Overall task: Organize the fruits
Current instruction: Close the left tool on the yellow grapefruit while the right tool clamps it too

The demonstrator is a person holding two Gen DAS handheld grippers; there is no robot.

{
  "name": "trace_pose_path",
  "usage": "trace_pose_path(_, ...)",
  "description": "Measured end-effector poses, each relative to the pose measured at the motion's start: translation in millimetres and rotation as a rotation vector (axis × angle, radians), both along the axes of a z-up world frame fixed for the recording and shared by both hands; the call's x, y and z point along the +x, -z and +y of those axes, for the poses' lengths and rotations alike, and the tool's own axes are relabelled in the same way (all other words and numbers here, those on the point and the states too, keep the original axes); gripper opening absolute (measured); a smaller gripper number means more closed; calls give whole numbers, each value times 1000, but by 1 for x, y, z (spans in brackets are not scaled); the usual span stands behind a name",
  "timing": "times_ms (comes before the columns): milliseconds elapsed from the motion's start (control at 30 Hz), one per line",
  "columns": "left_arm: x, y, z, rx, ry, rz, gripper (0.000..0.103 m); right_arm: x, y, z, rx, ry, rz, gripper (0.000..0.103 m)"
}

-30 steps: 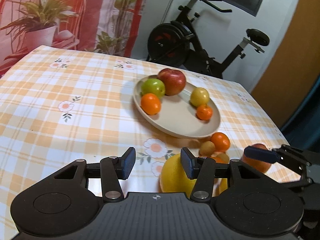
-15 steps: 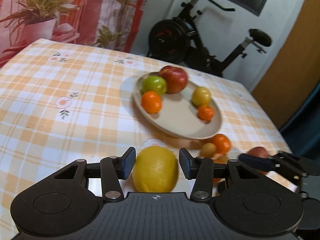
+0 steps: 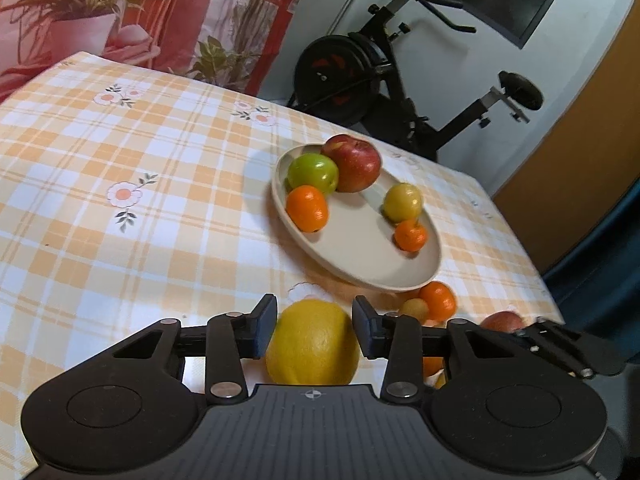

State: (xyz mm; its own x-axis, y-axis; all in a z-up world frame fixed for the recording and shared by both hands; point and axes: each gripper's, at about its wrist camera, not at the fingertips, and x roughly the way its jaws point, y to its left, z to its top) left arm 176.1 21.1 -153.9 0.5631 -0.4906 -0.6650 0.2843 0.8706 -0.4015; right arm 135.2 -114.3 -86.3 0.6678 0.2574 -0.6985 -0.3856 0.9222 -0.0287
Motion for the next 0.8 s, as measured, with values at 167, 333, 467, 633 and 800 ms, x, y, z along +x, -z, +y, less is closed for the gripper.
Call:
trace_pose_path(167,2,-1,1,-13,19,0,33,8,3,12,-27,-54,11,56)
trace_pose_path(333,11,2,6,-49,27,25,24,16,7,28,-59,-124,29,56)
trace_pose_path(467,16,3,2,-63,65,26,24,24,11,36,-75,-147,46,56)
trace_pose_path(633,21,4,-9,-70,116,29,24,34,14,43,-50,-183,82,57)
trace_pose_path(800,22,7,-7,-85,103,33,25,37,17,52,-27,-206,103,50)
